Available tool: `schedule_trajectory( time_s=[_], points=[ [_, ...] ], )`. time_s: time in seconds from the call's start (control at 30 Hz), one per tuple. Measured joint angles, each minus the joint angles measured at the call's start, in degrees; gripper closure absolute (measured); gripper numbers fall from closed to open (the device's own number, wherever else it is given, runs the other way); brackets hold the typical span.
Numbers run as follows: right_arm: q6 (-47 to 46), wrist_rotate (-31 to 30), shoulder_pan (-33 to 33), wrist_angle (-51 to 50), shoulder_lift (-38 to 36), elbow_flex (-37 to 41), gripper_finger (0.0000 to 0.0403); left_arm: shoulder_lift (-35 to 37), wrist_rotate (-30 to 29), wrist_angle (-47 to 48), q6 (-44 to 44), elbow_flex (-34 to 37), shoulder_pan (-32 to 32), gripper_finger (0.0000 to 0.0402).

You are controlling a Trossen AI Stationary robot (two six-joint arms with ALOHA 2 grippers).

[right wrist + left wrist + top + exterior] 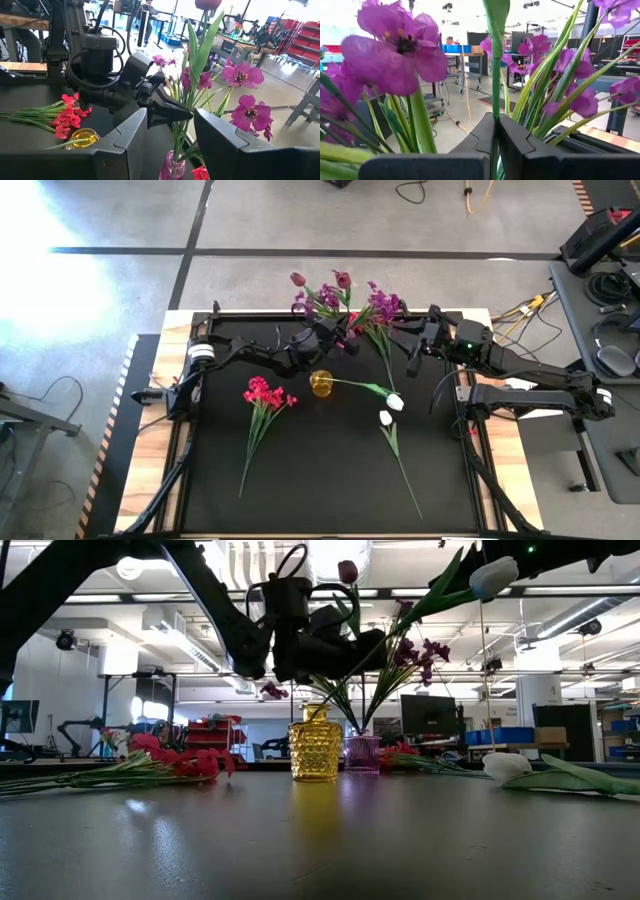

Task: Sort flowers into vase by color
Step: Put the red tulip into the violet vase

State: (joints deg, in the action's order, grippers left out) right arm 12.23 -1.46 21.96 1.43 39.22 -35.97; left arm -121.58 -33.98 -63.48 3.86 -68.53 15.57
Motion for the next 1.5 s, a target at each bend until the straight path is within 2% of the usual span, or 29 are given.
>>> schedule_trajectory(
  time_s=[0.7, 0.87, 1.27, 1.5],
  points=[
    [0.2, 0.1, 0.0, 0.0, 0.0, 0.0, 0.0247, -0.1, 0.0, 8.5, -2.8, 0.1, 0.3, 0.0399],
    [0.2, 0.1, 0.0, 0.1, 0.0, 0.0, 0.0248, -0.1, 0.0, 8.5, -1.1, 0.1, 0.2, 0.0368],
    [0.2, 0.1, 0.0, 0.0, 0.0, 0.0, 0.0249, 0.1, 0.0, 8.8, -1.2, -0.2, 0.1, 0.0257],
    [0.2, 0.1, 0.0, -0.5, 0.0, 0.0, 0.0251, 1.0, 0.0, 9.7, 0.4, -0.3, -0.1, 0.024]
  ],
)
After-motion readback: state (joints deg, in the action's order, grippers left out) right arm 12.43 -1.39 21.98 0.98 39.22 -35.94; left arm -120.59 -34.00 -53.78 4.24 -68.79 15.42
